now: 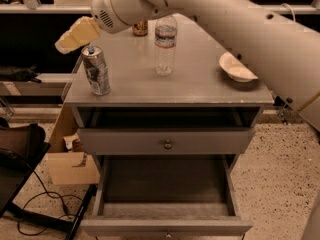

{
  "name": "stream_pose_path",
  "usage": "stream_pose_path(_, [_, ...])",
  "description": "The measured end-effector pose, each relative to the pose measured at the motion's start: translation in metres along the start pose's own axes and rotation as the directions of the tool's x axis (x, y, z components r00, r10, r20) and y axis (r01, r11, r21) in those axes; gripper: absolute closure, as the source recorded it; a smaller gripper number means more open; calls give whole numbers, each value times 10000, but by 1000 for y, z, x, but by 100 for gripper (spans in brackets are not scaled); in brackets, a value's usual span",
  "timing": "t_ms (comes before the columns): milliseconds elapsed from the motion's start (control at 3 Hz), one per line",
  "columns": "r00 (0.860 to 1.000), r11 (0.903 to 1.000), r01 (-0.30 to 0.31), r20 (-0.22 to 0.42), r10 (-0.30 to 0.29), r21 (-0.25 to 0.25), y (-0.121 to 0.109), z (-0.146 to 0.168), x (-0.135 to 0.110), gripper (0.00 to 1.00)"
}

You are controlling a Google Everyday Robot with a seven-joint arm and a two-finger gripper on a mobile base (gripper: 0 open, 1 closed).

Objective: Pick redbull can from middle drawer and place on counter

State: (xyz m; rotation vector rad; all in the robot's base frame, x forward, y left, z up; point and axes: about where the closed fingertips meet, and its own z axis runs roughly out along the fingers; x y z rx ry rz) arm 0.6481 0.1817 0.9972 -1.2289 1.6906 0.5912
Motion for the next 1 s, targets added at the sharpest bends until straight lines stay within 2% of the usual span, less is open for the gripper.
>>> stream_pose_path(333, [9972, 9989, 374, 630, -392, 296, -6, -59, -21, 0])
stream_pose_path(667, [9871, 9940, 1025, 1199, -1063, 375, -2, -123, -22, 0])
stream_pose_path(1000, [9735, 9855, 1663, 1540, -1694, 323, 18, -180, -9, 0])
